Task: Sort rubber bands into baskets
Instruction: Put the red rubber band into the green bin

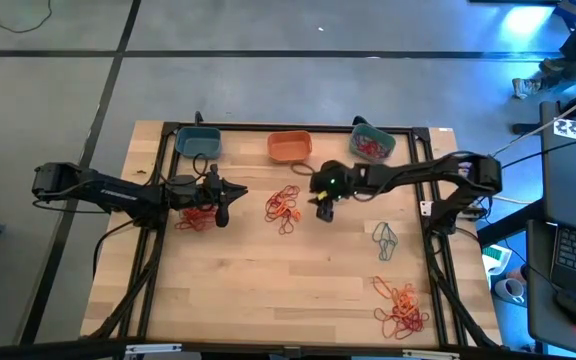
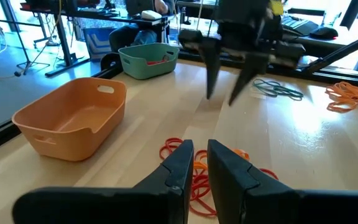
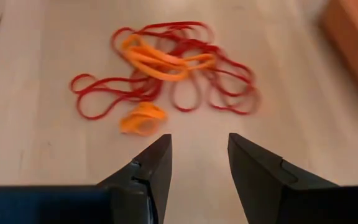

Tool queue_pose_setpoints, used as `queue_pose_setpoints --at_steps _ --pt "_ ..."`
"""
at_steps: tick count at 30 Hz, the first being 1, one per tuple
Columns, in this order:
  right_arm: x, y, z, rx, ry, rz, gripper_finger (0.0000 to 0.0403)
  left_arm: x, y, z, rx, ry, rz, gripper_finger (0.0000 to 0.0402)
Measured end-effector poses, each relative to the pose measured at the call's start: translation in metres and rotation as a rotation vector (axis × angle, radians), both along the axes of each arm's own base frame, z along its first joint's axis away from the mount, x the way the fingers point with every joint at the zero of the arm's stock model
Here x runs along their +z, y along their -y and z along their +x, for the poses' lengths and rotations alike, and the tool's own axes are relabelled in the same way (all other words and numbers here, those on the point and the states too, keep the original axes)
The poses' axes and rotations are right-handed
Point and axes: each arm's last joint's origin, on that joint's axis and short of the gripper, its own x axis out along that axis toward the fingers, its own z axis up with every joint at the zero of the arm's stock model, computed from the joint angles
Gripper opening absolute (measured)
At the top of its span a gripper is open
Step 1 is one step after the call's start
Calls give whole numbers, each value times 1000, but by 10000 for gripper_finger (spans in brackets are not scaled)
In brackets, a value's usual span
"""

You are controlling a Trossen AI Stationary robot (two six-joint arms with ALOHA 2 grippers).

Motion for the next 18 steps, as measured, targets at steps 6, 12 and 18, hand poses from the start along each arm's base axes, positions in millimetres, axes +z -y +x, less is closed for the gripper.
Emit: queue_pose_setpoints --at_steps 6,12,18 --pt "-21 -17 15 58 8 -1 156 0 0 0 0 0 1 45" --pt "-37 -24 28 79 65 -9 156 0 0 0 0 -1 1 45" --pt "-40 -19 39 -3 175 -97 156 0 0 0 -1 -2 4 45"
